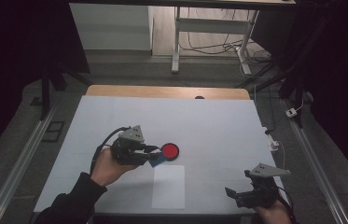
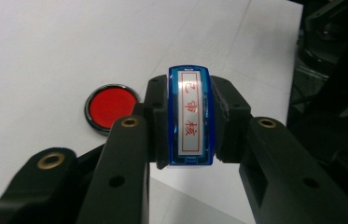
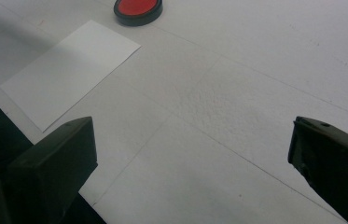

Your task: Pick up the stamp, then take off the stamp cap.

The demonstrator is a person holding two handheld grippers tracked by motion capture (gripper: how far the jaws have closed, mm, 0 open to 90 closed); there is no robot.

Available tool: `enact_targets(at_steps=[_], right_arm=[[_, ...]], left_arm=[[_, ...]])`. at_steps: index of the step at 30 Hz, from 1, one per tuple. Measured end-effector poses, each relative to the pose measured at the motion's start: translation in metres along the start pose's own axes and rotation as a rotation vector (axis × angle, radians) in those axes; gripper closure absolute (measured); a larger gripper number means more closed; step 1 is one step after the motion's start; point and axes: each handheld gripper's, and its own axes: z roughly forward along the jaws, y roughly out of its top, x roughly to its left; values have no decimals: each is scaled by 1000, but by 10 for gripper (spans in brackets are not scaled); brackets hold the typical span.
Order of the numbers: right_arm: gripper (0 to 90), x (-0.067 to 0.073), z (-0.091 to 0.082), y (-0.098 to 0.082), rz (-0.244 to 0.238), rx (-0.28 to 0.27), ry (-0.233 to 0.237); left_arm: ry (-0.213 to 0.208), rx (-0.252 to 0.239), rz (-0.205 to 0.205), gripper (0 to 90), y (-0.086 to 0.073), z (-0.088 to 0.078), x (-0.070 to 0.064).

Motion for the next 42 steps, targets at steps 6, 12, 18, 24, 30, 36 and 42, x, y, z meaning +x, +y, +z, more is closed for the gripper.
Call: enact_targets(at_steps=[6, 12, 18, 24, 30, 36, 42], right_arm=[[10, 1, -1, 0, -10, -3, 0], [10, 2, 0, 0, -20, 3, -2], [10, 1, -1, 0, -18, -6, -3], [9, 2, -2, 1, -14, -40, 11], [9, 6, -1, 6, -31, -51, 53], [0, 13, 3, 14, -75, -61, 72], [0, 22, 12, 20, -134, -80, 123]], left_arm=[[-42, -11, 24, 705, 0, -1, -2], [-64, -21, 30, 704, 1, -2, -4], [-79, -27, 37, 705, 4, -3, -7], [-80, -25, 41, 704, 4, -3, -6], [-76, -25, 40, 704, 4, -3, -6], [-54, -19, 54, 704, 3, -1, -5], [0, -9, 70, 705, 3, 0, -6]])
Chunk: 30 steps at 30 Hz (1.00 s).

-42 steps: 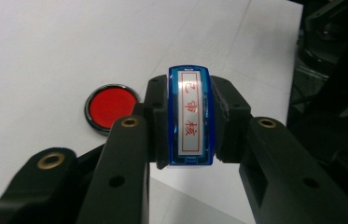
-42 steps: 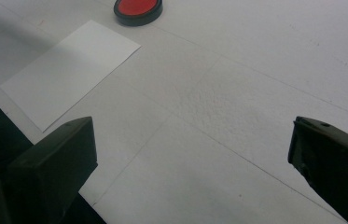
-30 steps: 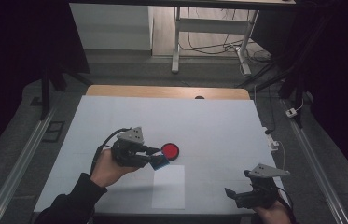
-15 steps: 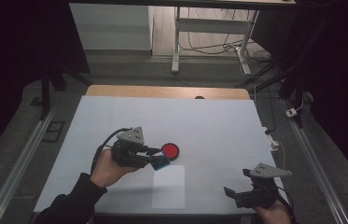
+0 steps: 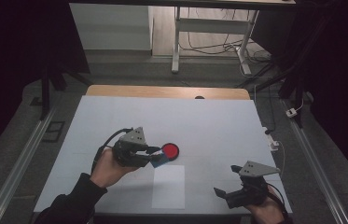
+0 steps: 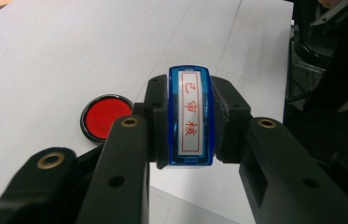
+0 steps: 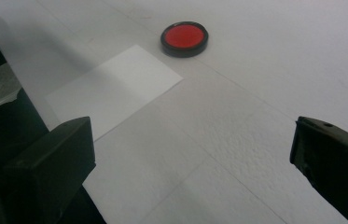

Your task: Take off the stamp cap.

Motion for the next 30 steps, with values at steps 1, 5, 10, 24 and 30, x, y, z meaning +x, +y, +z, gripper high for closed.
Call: enact_targets(at_steps=[1, 5, 10, 24, 30], right_arm=[[0, 1, 2, 1, -7, -2, 8], [0, 4, 9, 6, -25, -1, 32], [0, 6, 15, 11, -33, -5, 57], [0, 16, 37, 26, -66, -3, 143], [0, 21, 47, 32, -93, 10, 144]], left_arm=[[2, 0, 0, 704, 0, 0, 0], [10, 6, 24, 704, -1, 2, 1], [6, 1, 17, 705, -2, 2, 2], [-80, -23, 4, 704, -2, 3, 0], [-100, -27, 20, 704, -1, 2, -1]])
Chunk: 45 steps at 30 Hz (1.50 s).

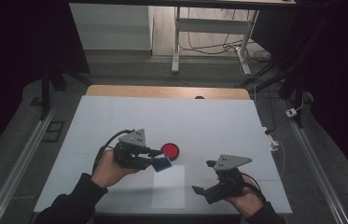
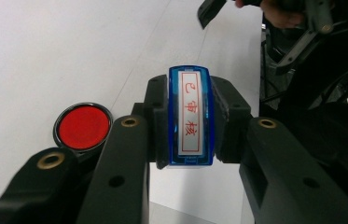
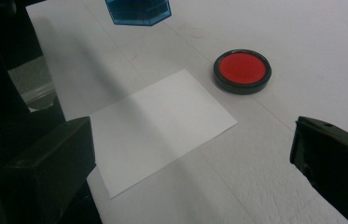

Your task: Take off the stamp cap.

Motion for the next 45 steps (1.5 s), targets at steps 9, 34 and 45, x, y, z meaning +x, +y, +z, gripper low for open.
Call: enact_targets(at_steps=[9, 34, 45], right_arm=[[0, 4, 14, 9, -20, 7, 29], [0, 12, 55, 33, -59, 14, 162], [116, 12, 70, 42, -88, 0, 238]], left_arm=[[-32, -22, 16, 704, 1, -3, -1], [-90, -57, 59, 704, 4, -5, -5], [-109, -59, 86, 704, 4, -4, -7]])
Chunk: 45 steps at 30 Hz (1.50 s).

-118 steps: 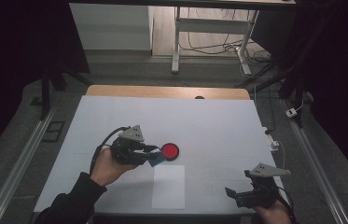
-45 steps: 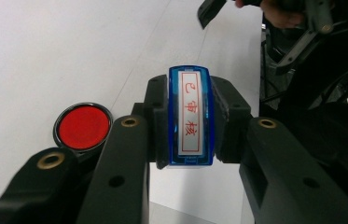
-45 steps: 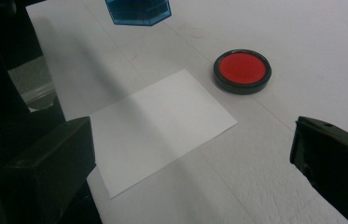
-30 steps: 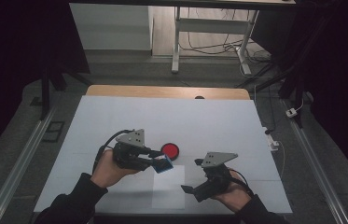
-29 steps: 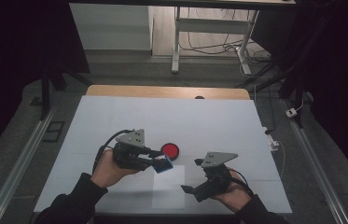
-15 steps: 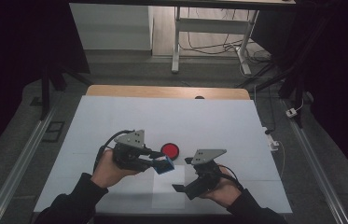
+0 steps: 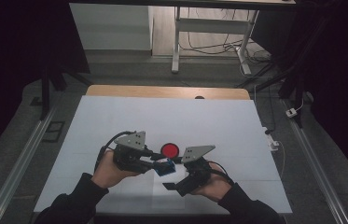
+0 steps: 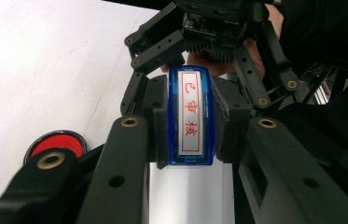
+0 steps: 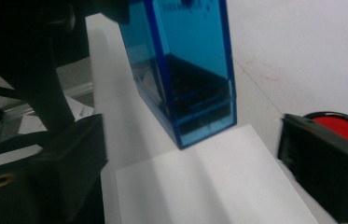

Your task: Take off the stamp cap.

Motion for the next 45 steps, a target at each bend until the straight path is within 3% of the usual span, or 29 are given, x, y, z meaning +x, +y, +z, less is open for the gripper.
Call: enact_targets(at_steps=[4, 8, 10, 11, 16, 25, 33, 39, 45], right_arm=[[211, -2, 0, 2, -6, -2, 29], [353, -9, 1, 2, 25, 2, 107], [369, -11, 1, 2, 31, 0, 119], [420, -13, 0, 2, 29, -8, 136], [502, -15, -1, 3, 18, -25, 179], [645, -20, -2, 3, 40, -59, 260], [676, -23, -3, 0, 41, -97, 313], [681, -23, -4, 0, 51, -94, 310], [683, -24, -3, 1, 104, -67, 304]], left_arm=[[-3, 0, 1, 705, 0, 0, 0], [-9, 2, 6, 705, 0, 1, 0], [-10, 2, 8, 705, 0, 1, 0], [-12, 0, 10, 704, 0, 1, 0], [-22, -6, 25, 705, -1, 1, 0], [-33, -21, 46, 705, -1, 1, 0], [-48, -51, 49, 705, -2, 0, 2], [-38, -53, 67, 707, -2, 0, 0], [-20, -44, 85, 707, -2, 0, -1]])
